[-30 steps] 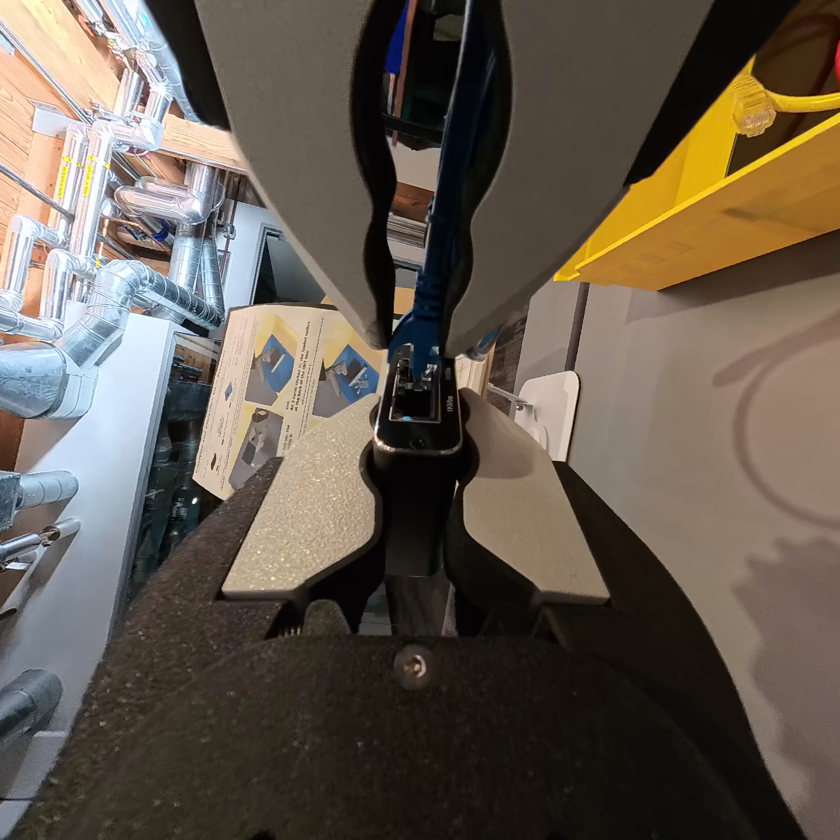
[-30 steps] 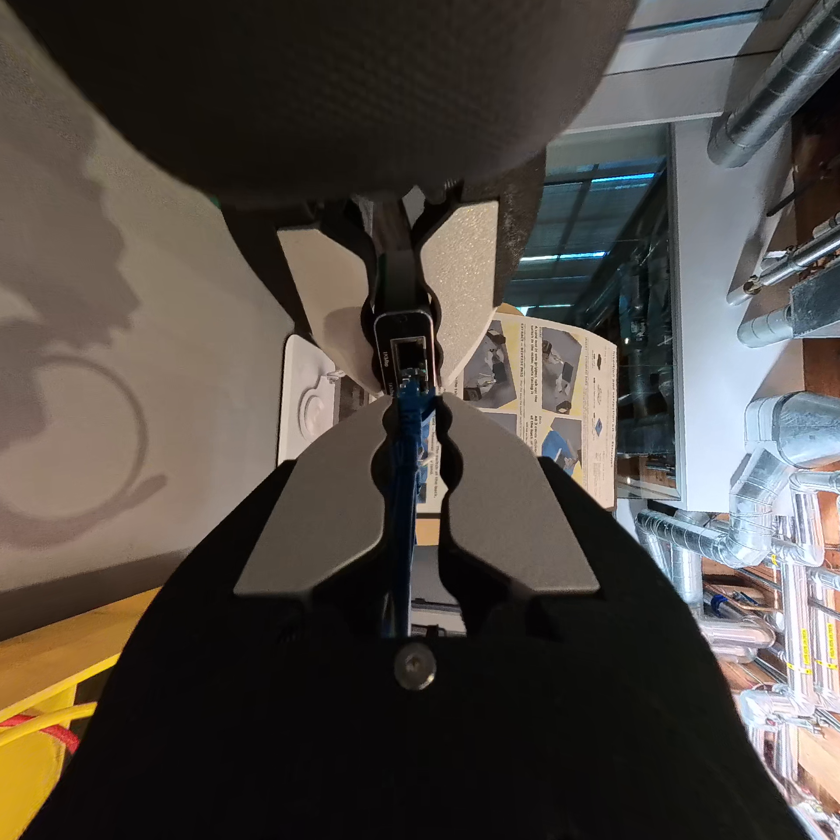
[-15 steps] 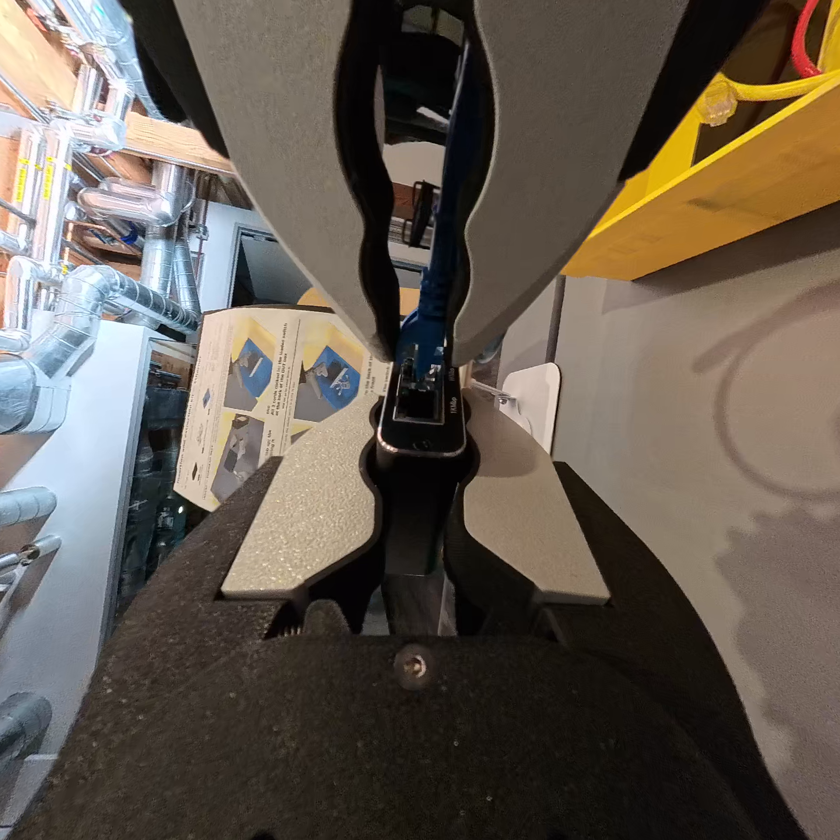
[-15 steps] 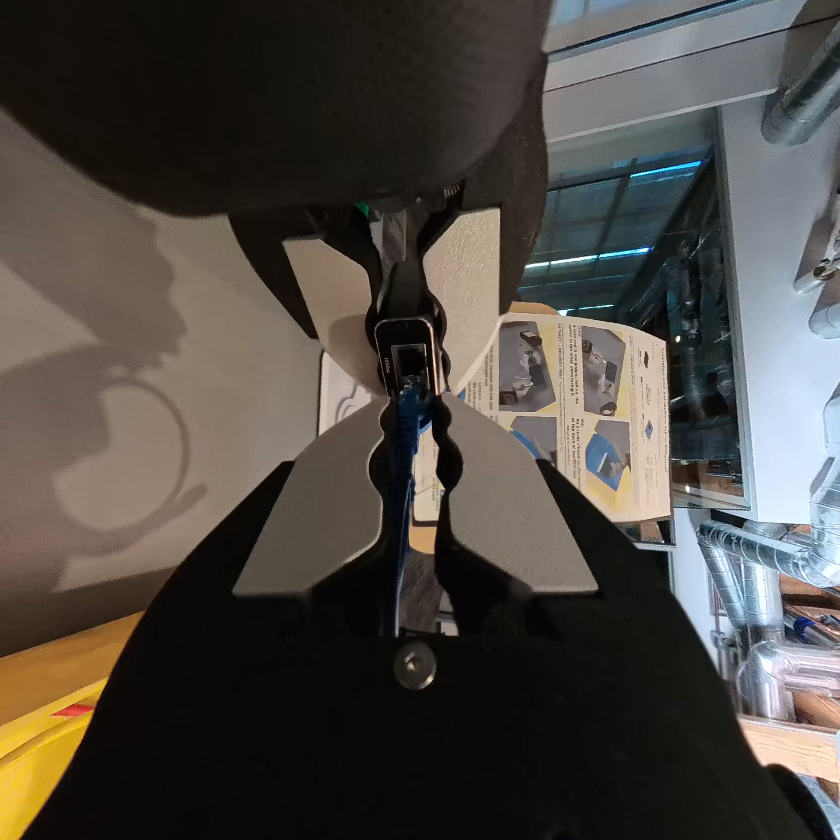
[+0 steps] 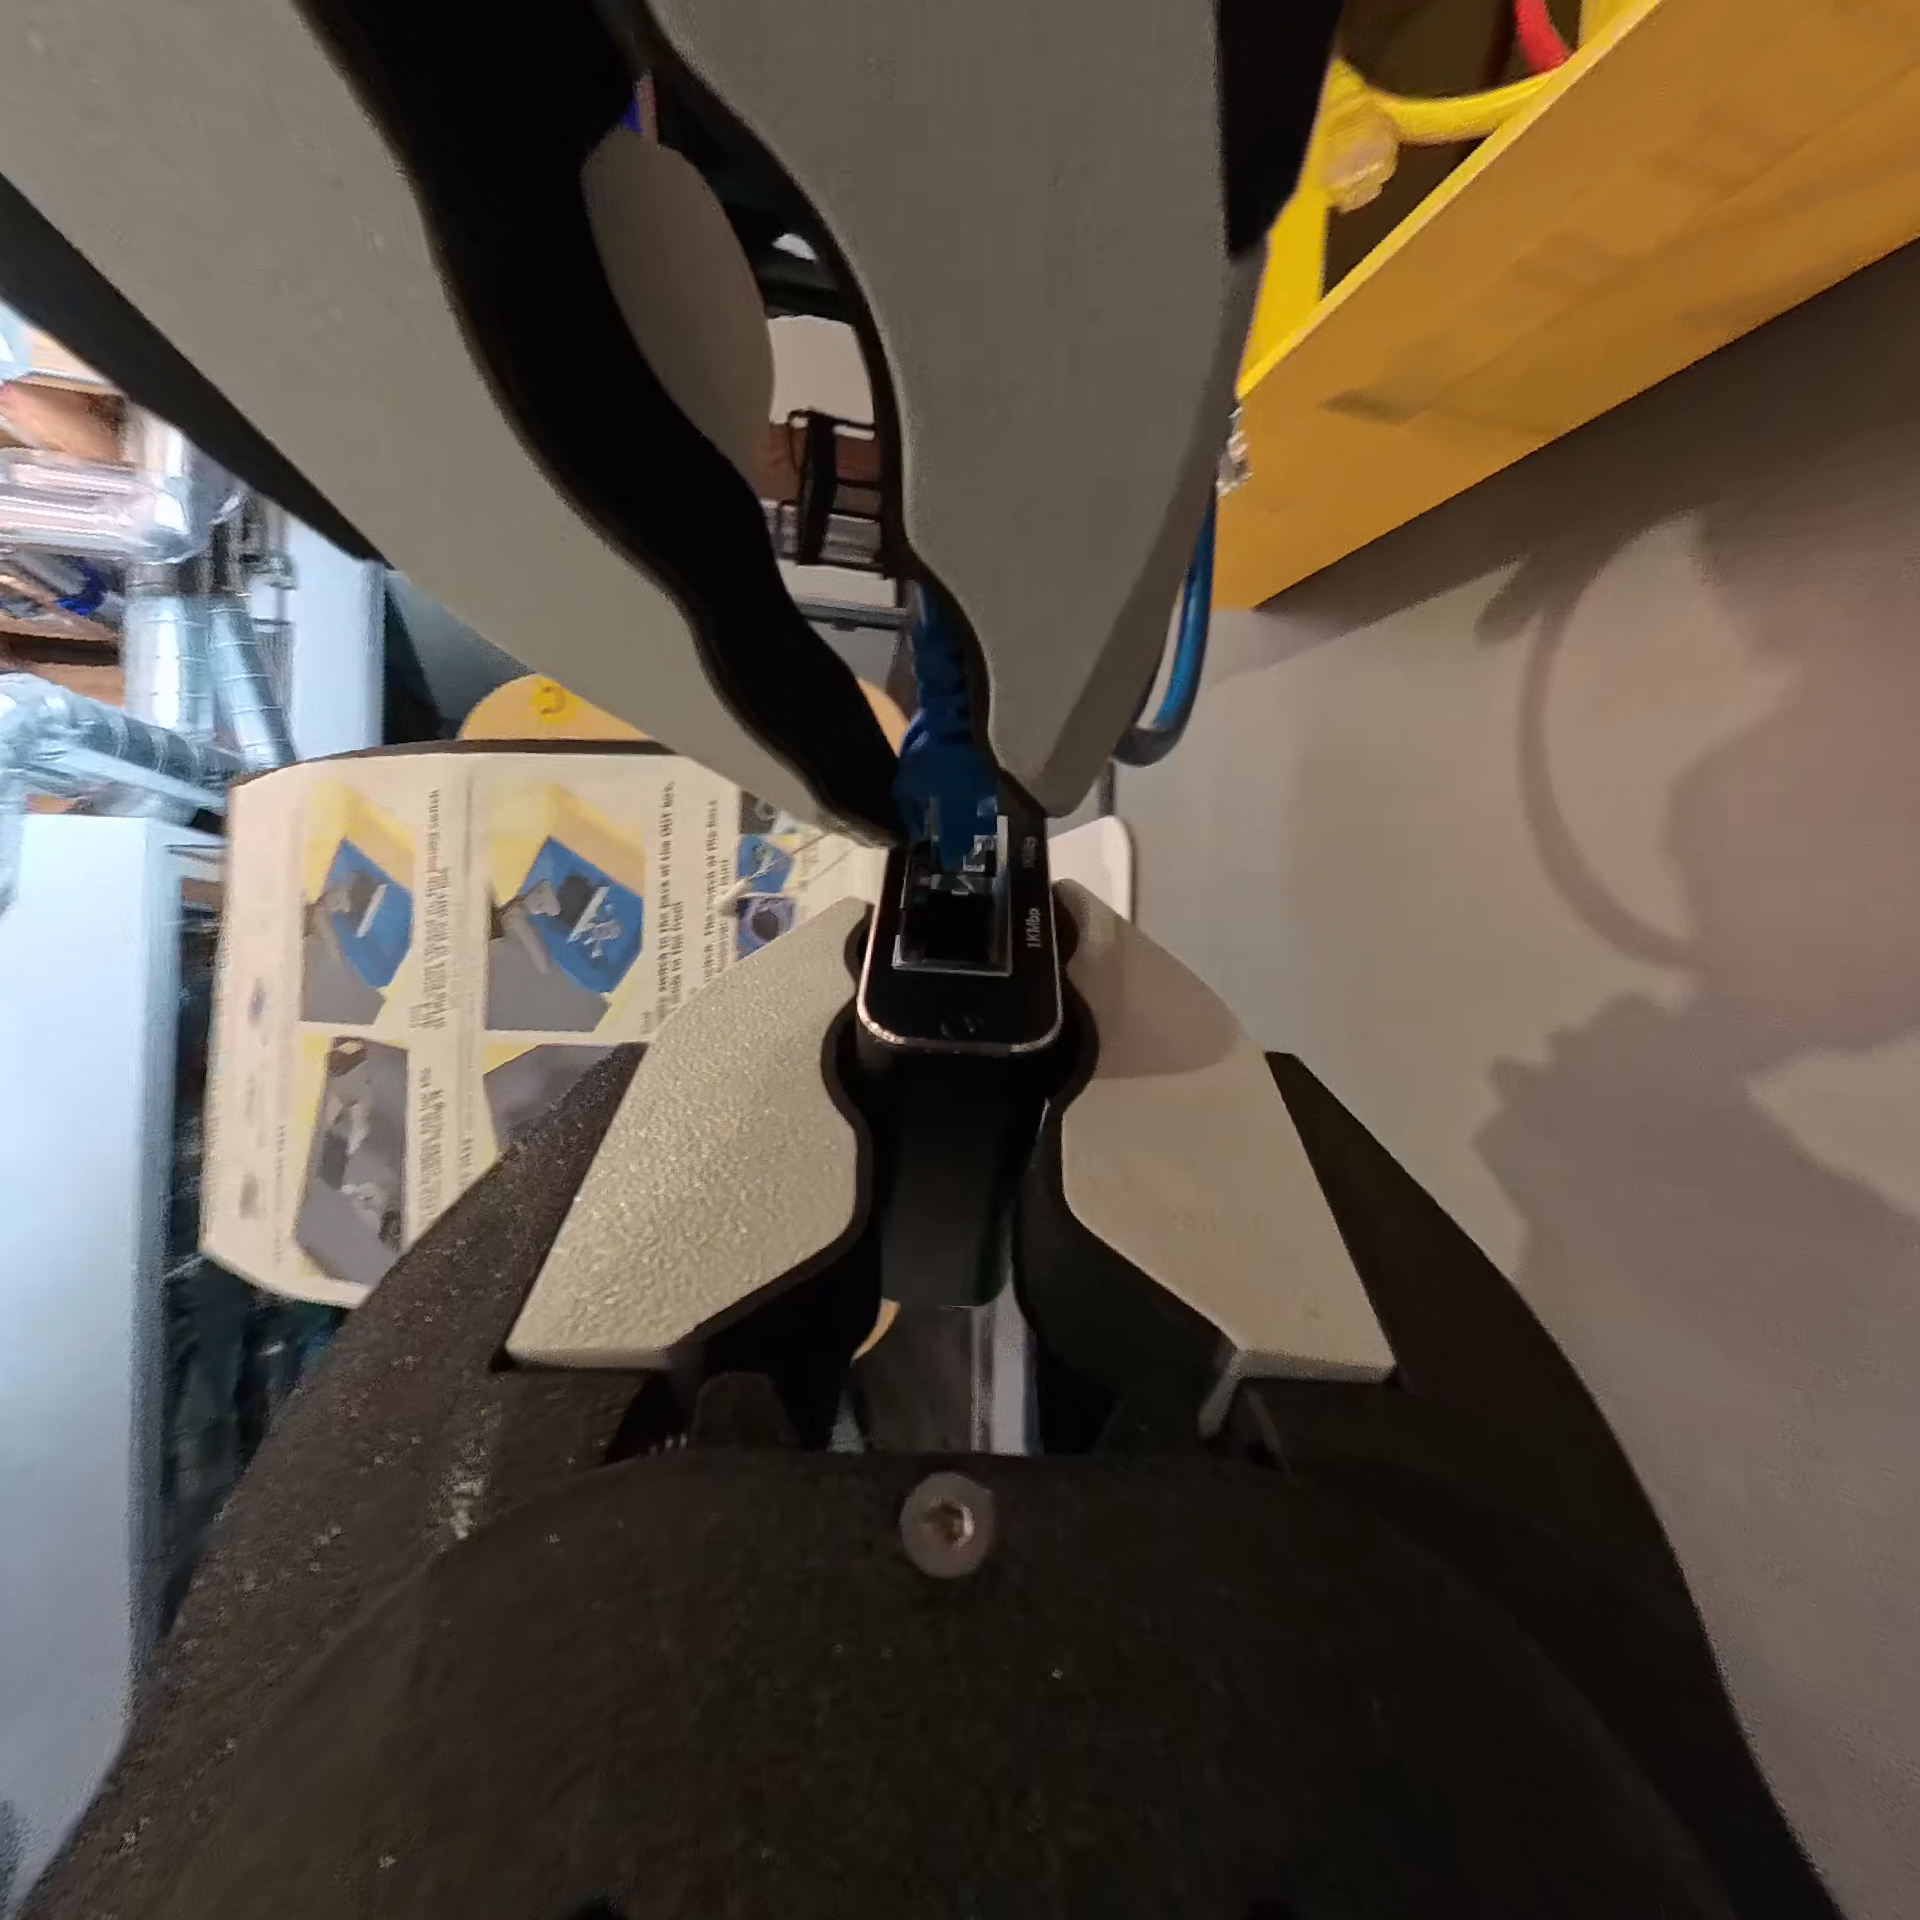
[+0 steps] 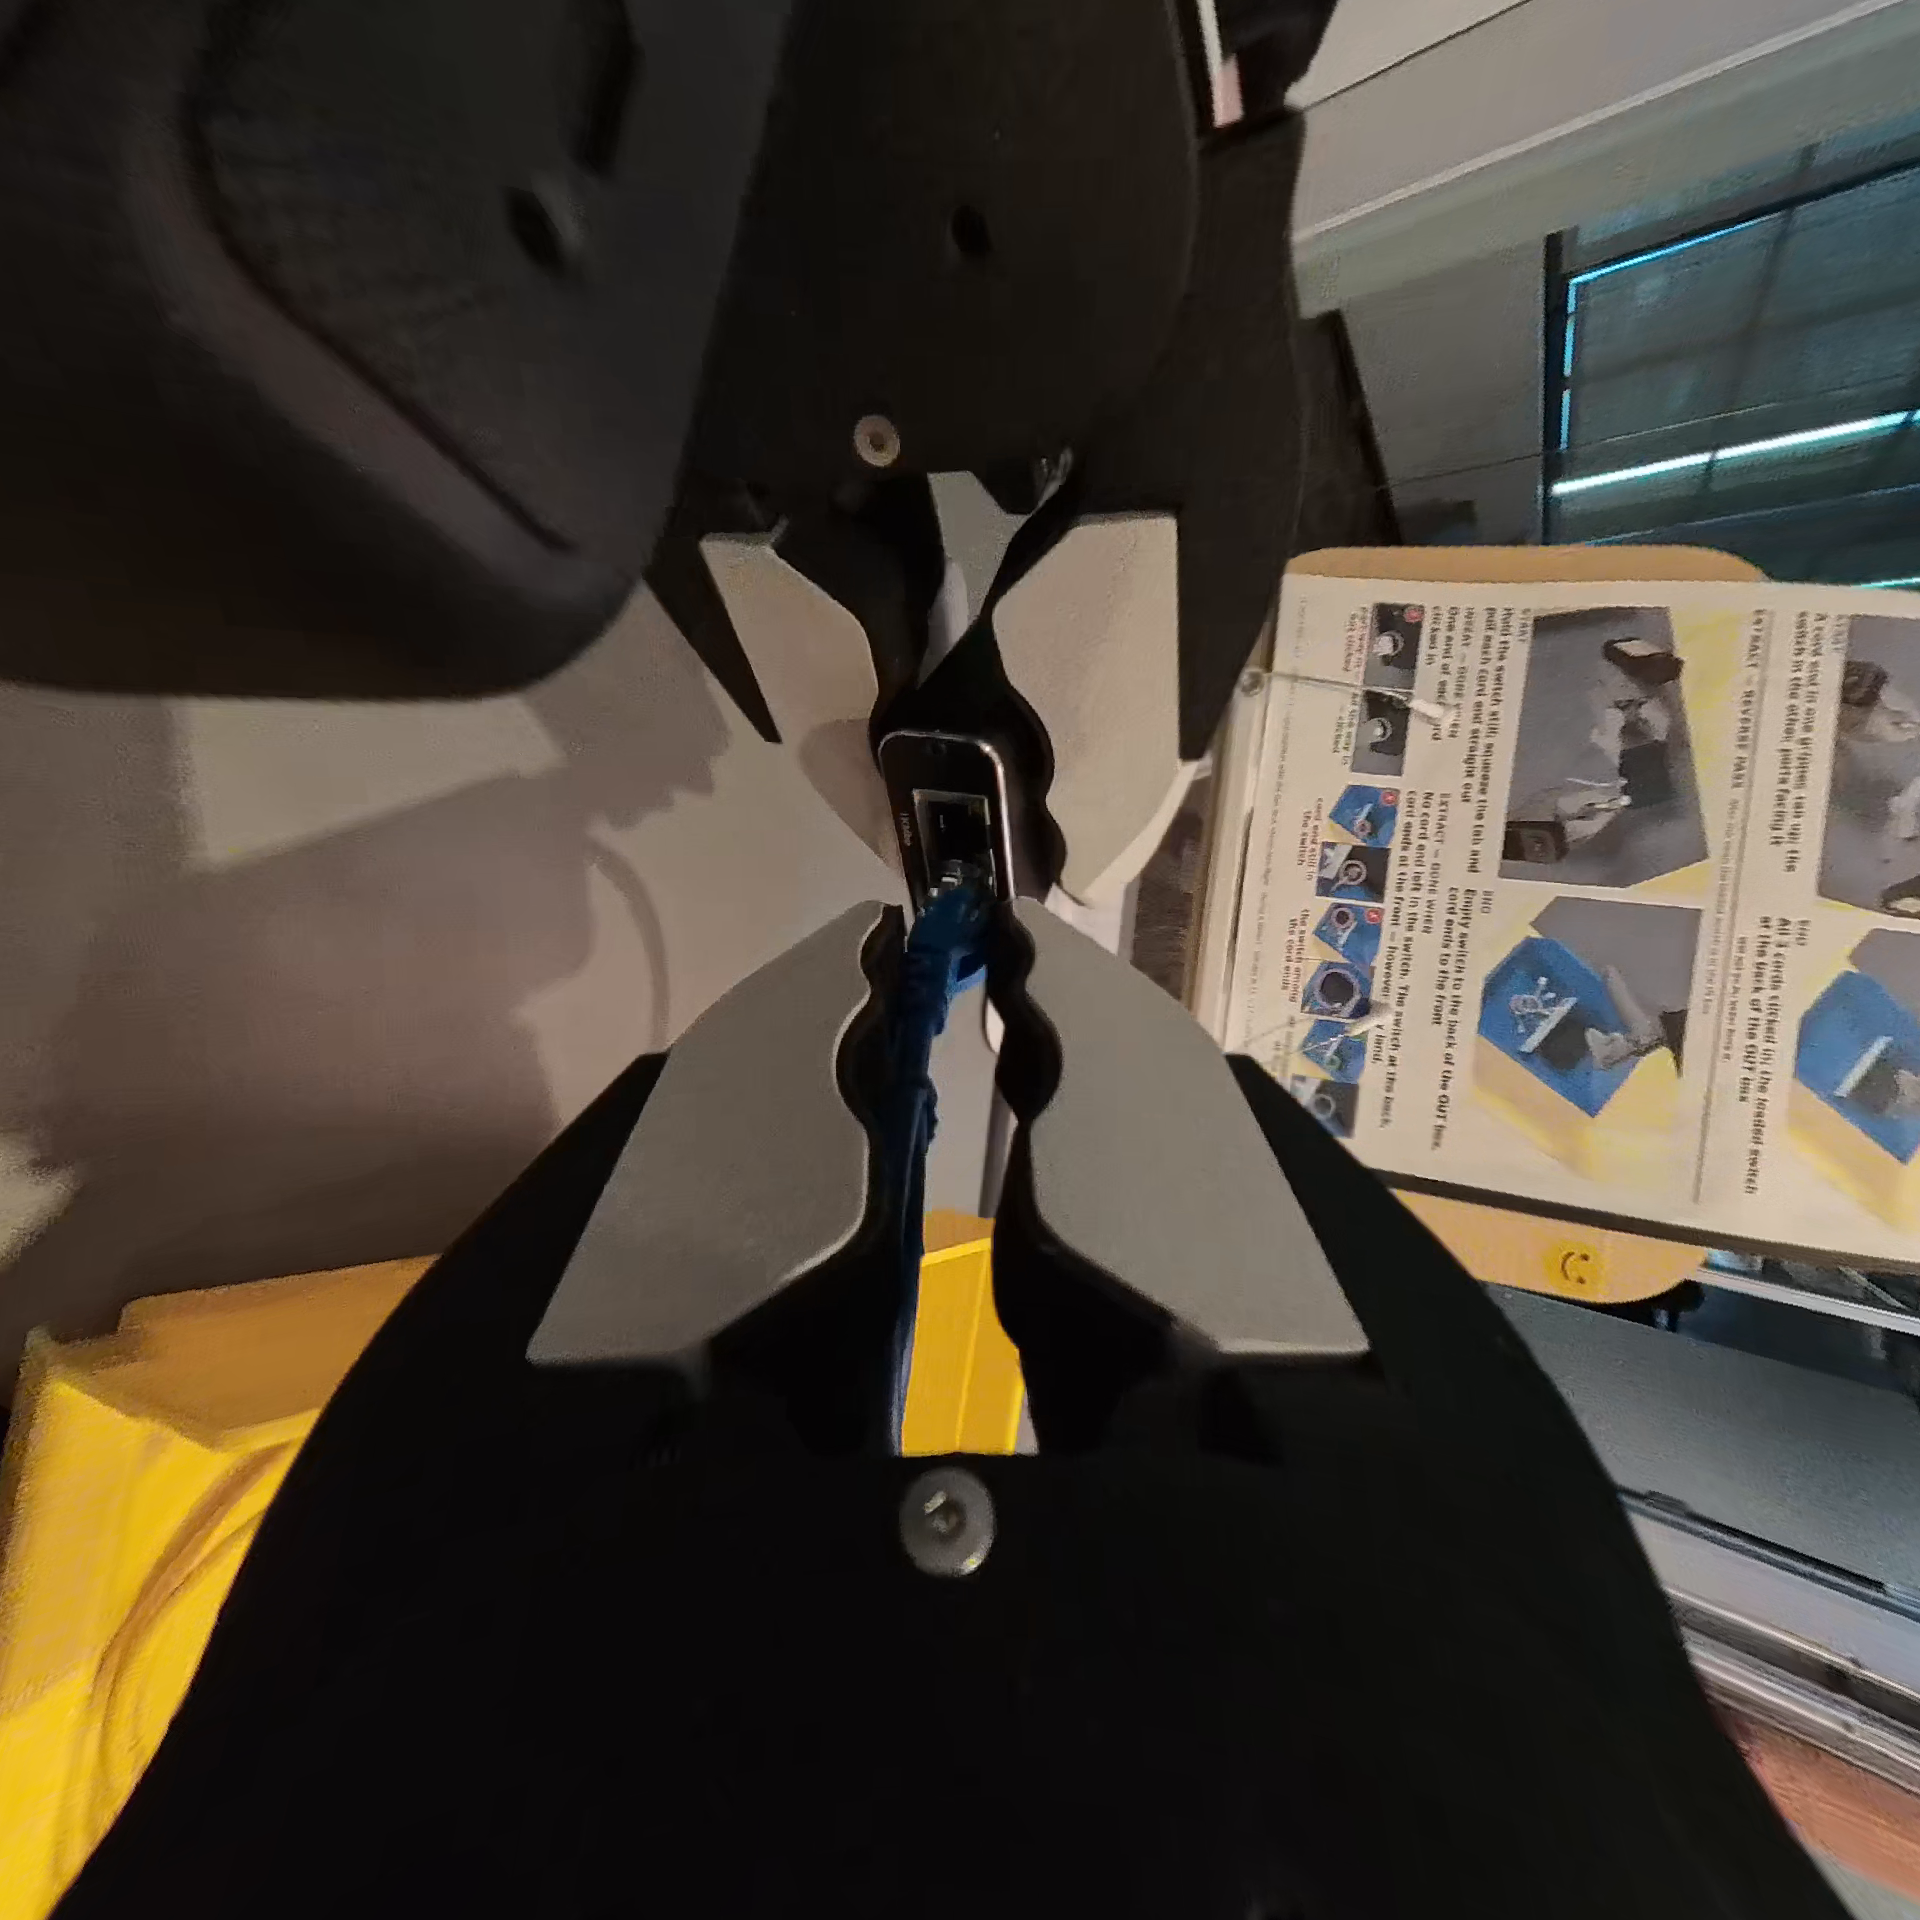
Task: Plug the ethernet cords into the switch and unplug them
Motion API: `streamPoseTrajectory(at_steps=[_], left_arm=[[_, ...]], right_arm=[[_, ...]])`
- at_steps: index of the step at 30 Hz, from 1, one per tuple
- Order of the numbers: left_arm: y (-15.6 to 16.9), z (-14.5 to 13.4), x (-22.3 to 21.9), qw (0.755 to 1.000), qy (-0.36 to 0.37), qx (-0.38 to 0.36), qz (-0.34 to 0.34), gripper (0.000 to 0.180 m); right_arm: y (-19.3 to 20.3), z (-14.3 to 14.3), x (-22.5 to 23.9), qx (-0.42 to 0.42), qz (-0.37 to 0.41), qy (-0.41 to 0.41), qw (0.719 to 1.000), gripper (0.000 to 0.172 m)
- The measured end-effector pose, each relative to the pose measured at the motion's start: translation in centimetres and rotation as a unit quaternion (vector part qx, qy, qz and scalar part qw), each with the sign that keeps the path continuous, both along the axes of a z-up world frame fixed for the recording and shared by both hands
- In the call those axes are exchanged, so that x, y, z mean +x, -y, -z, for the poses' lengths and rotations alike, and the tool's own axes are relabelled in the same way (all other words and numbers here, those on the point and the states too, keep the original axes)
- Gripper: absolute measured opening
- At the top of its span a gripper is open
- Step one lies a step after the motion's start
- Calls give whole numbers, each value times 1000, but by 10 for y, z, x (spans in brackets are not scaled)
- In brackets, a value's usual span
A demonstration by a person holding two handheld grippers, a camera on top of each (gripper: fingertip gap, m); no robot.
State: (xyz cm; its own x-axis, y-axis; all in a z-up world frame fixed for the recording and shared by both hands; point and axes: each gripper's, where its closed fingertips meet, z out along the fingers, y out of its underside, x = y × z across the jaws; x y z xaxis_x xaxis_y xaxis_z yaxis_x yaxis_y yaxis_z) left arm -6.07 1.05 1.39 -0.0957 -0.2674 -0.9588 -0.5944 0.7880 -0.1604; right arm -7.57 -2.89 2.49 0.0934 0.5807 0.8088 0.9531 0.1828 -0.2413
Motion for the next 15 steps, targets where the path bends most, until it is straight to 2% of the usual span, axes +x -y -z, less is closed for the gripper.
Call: streamPoseTrajectory(at_steps=[8,15], left_arm=[[9,23,10,999,-15,-42,25,27],[17,29,15,998,-19,-54,37,27]], right_arm=[[7,18,10,-62,8,18,998,17],[15,22,14,-86,12,22,996,17]])
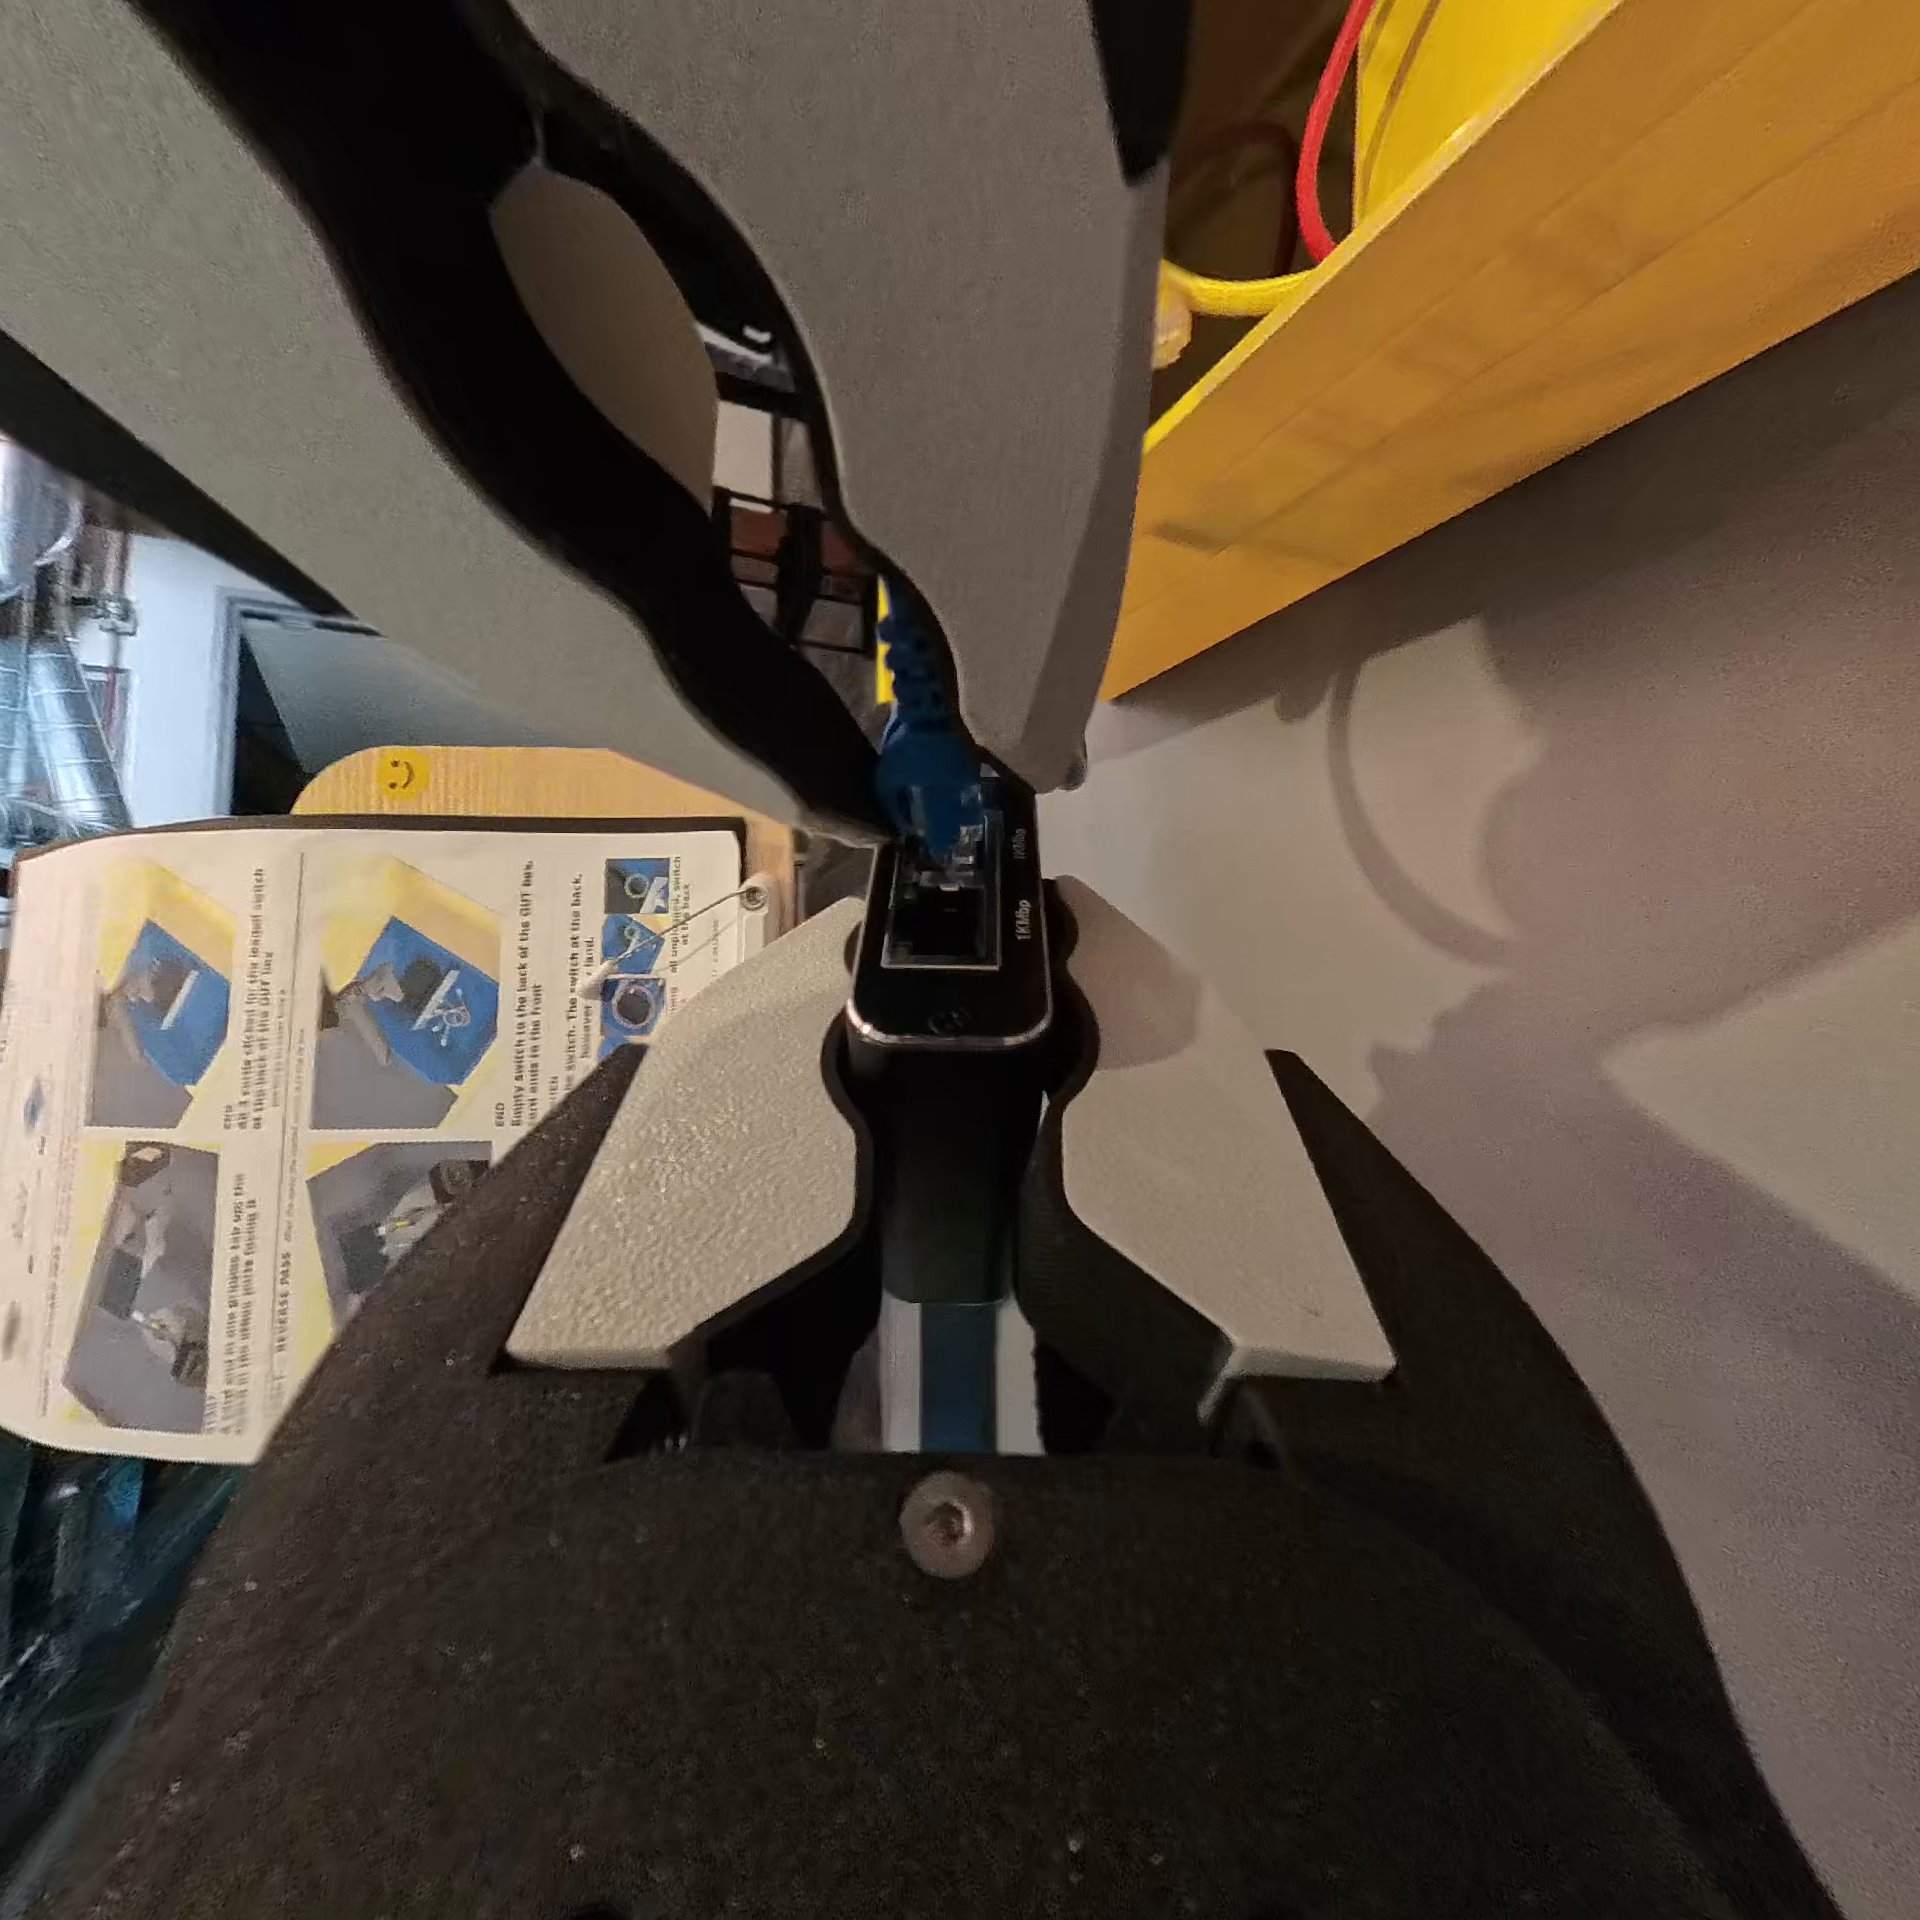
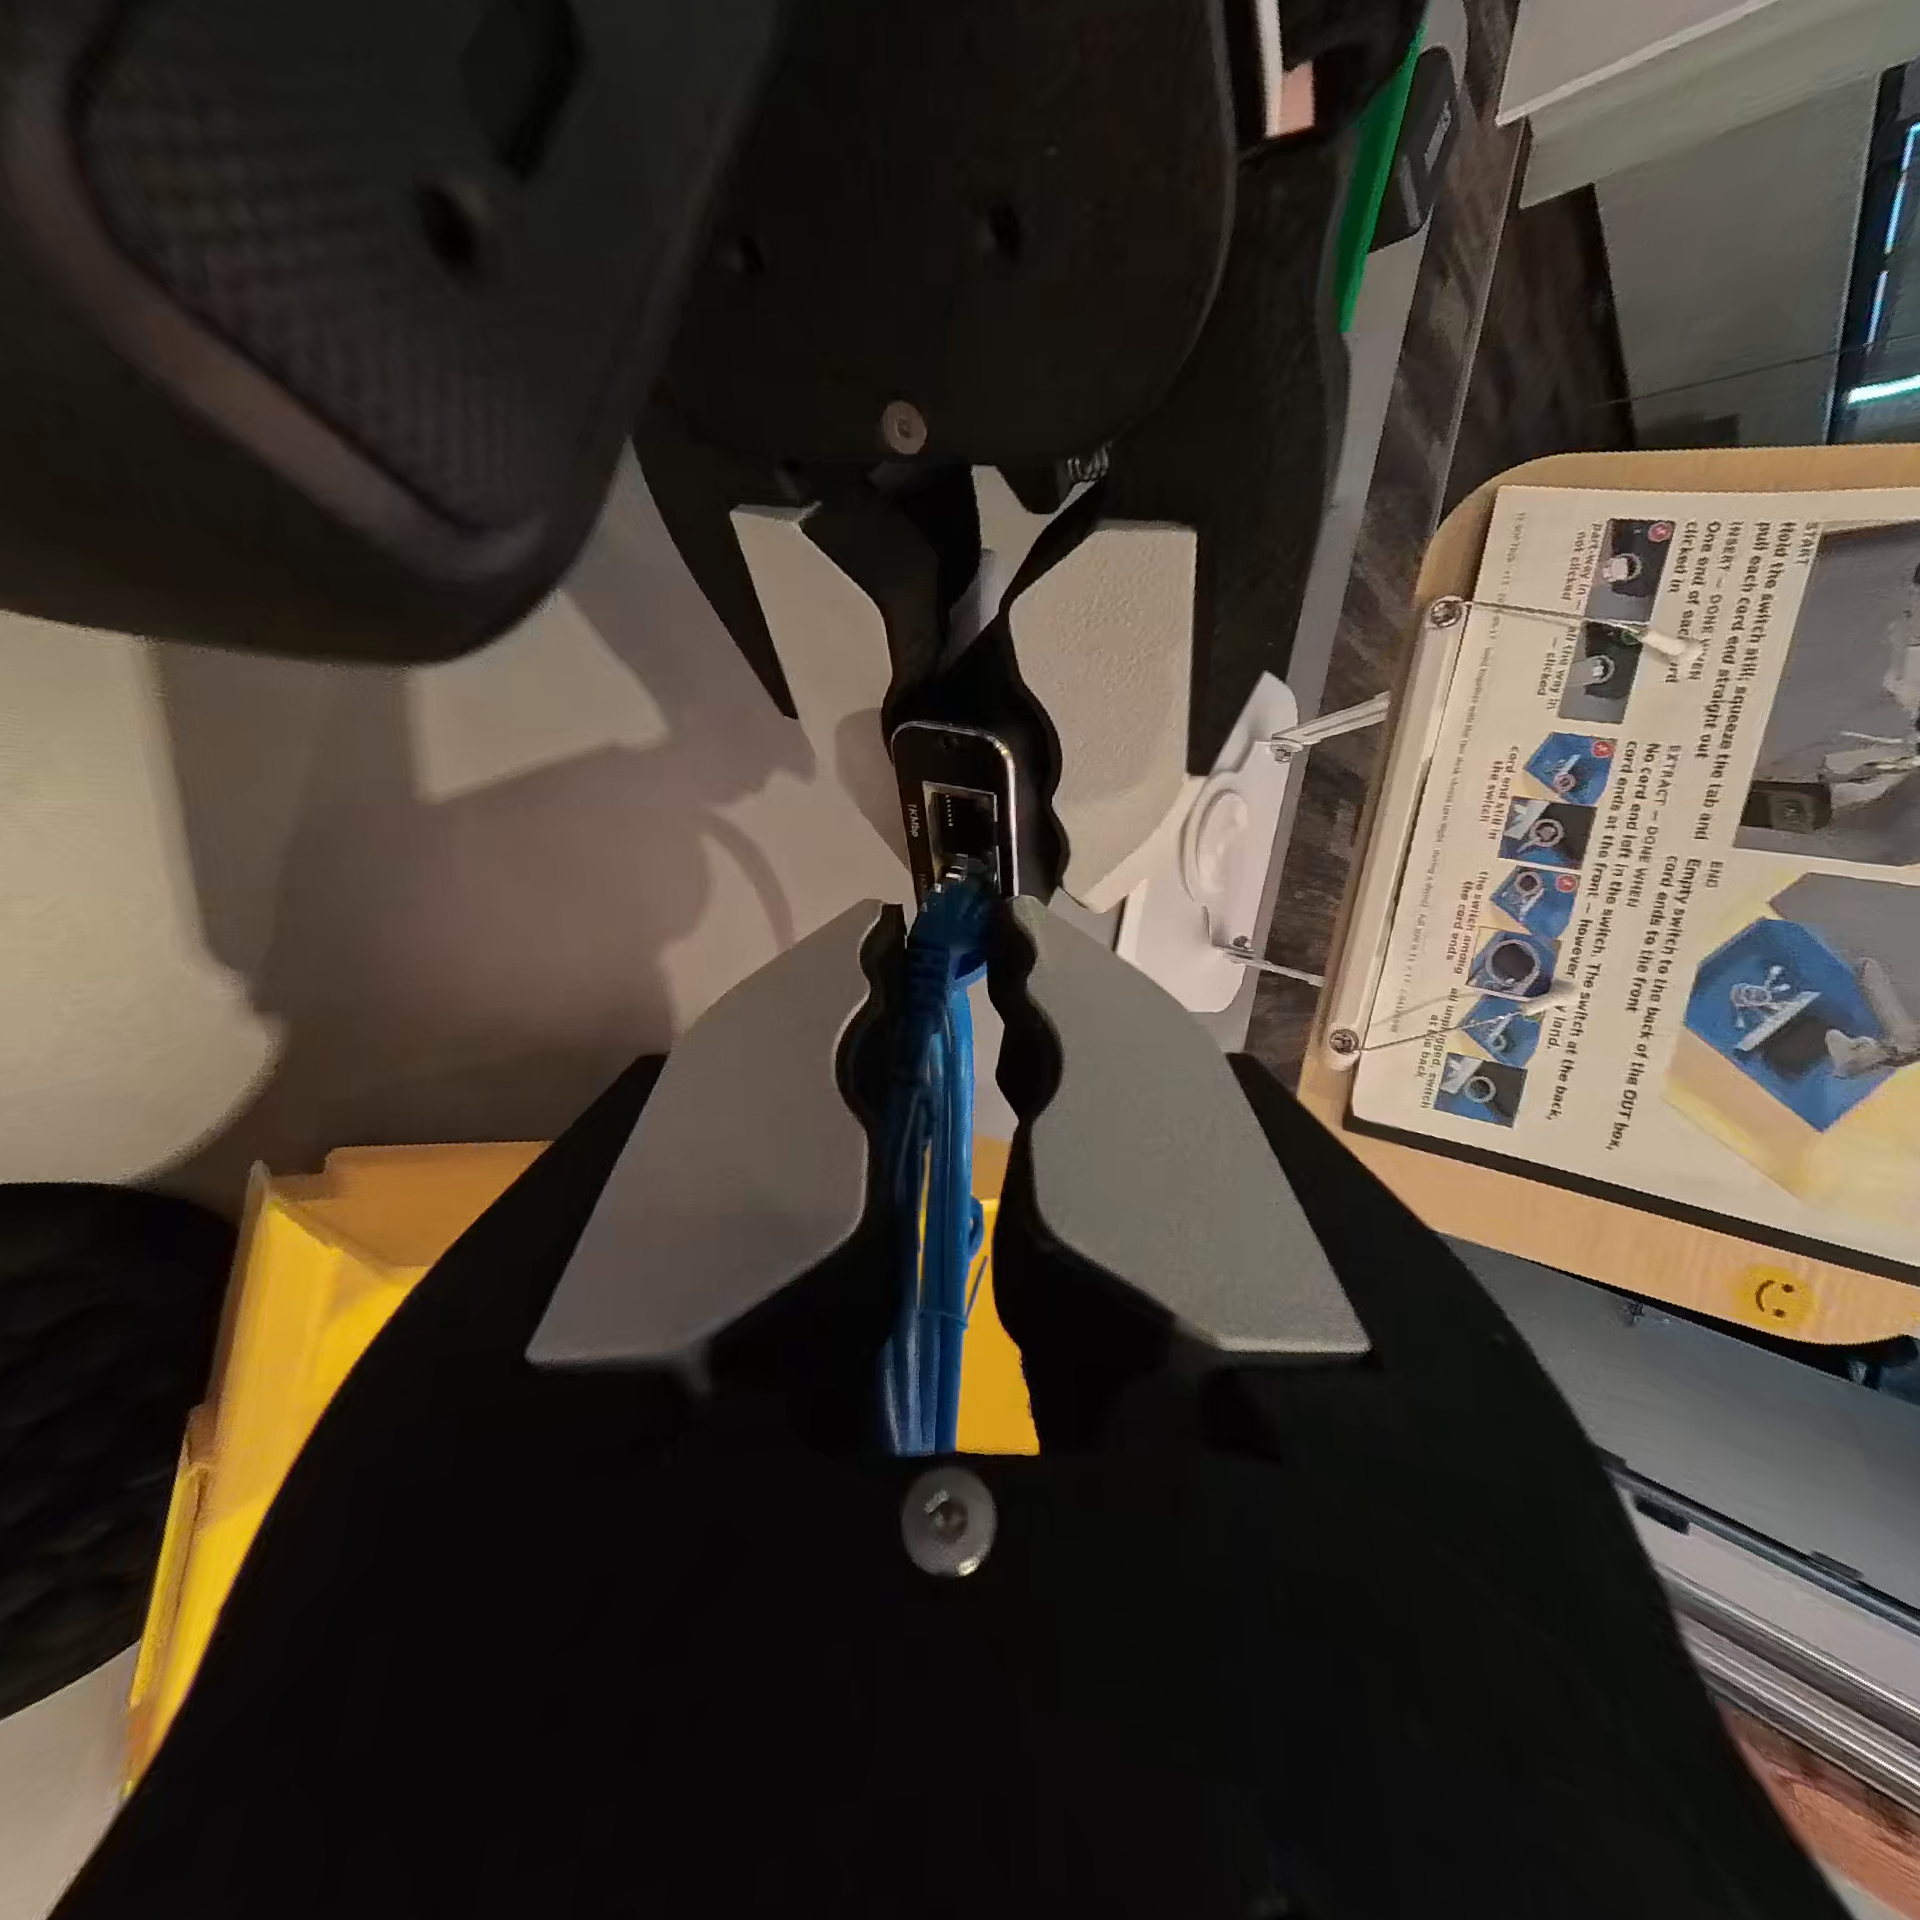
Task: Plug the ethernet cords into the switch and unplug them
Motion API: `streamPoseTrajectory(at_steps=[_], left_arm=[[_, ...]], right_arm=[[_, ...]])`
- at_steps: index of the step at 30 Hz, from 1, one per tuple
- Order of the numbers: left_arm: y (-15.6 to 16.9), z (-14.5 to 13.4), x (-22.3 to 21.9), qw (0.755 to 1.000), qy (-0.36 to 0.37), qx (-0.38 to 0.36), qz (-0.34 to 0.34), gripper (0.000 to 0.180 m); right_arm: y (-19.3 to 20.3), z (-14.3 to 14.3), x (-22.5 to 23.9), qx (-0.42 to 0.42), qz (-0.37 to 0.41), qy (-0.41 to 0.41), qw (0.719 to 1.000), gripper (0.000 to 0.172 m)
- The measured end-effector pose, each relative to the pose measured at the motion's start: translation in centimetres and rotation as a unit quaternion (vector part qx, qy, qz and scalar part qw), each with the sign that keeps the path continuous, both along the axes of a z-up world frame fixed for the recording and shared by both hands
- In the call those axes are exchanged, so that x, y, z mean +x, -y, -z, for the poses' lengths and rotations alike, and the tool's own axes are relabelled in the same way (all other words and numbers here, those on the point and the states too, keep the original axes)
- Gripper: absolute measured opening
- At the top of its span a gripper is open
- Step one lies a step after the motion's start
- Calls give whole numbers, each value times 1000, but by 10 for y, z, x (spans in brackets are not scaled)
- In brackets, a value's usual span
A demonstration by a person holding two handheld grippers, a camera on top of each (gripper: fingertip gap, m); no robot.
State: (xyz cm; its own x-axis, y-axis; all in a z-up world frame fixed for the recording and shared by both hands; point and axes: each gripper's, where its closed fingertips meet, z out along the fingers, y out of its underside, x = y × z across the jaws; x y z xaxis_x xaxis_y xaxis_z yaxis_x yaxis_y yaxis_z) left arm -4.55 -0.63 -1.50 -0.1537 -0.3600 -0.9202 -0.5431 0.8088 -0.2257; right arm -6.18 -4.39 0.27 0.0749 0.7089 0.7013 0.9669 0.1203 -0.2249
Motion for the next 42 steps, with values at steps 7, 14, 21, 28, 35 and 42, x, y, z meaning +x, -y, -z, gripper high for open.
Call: streamPoseTrajectory(at_steps=[7,14,21,28,35,42], left_arm=[[6,2,2,1000,-4,-15,7,27],[14,0,5,1000,0,-18,21,27],[-13,-30,-17,997,50,-57,-24,26],[-29,-61,-43,995,86,-38,-41,26],[-20,-76,-50,982,127,-139,4,26],[-28,-78,-60,987,108,-121,-20,26]], right_arm=[[6,1,2,-8,1,6,1000,17],[15,-2,4,-23,-5,-10,1000,17],[17,-26,-2,3,-33,-69,997,14],[20,-54,-13,70,-87,-126,986,15],[46,-81,-16,89,-129,-178,971,14],[48,-71,-40,58,-181,-203,961,14]])
